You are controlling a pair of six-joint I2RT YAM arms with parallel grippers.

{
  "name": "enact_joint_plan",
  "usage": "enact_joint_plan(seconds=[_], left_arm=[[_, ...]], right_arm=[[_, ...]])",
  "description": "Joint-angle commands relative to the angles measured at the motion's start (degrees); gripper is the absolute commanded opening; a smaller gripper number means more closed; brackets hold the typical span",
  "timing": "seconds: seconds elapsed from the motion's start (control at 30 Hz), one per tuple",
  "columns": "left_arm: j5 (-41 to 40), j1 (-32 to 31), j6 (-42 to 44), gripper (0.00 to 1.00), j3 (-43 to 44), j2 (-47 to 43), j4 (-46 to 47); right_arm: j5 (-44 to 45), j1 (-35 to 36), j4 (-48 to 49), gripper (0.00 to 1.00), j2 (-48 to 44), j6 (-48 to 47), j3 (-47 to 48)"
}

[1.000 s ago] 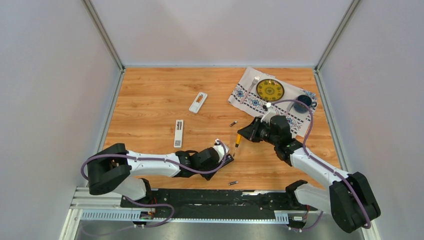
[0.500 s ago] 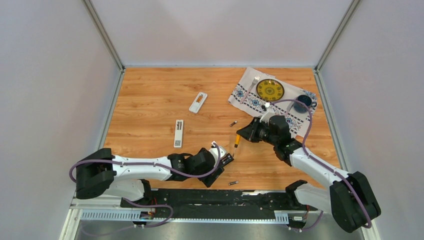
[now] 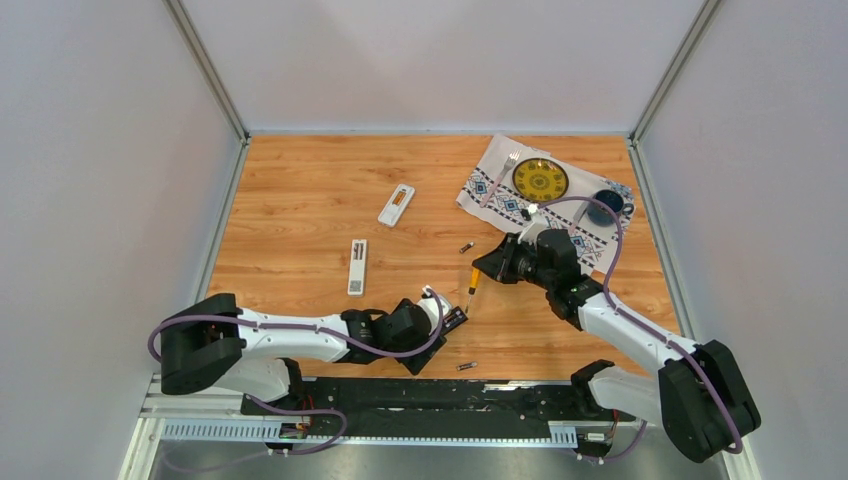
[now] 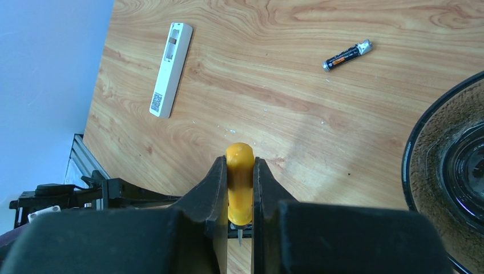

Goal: Unload the batteries from the remote control

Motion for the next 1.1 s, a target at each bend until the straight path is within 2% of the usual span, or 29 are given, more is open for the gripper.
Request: enact_joint_plan(seconds=[0.0, 0.17, 0.3, 0.53, 0.63, 0.77, 1.07], left_arm=[[-0.8, 0.3, -0.7, 0.82, -0.7, 1.4, 3.3], [3.1, 2.6, -1.5, 0.75, -4.0, 1.8, 9.1], [4.3, 3.0, -2.0, 0.70, -4.3, 2.4, 9.2], [5.8, 3.0, -2.4, 0.54, -3.6, 4.8, 9.6], [6.6, 3.0, -2.6, 0.43, -2.6, 6.5, 8.9], [7.3, 2.9, -3.3, 0.40, -1.7, 8.5, 8.5], [7.1, 2.6, -4.2, 0.39, -1.9, 10.0, 9.1]], right_arm=[[0.7, 0.4, 0.5, 0.00, -1.0, -2.0, 2.5], [0.7, 0.5, 0.0, 0.00, -0.9, -2.2, 2.7], [1.1, 0.5, 0.1, 0.00, -0.6, -2.3, 2.5], [1.7, 0.7, 0.2, 0.00, 0.5, -3.1, 2.6], [2.5, 1.2, -0.1, 0.00, 1.3, -3.5, 3.1], [4.2, 1.9, -2.2, 0.00, 3.0, -4.2, 4.6], [9.4, 2.9, -4.4, 0.00, 4.2, -5.0, 6.7]])
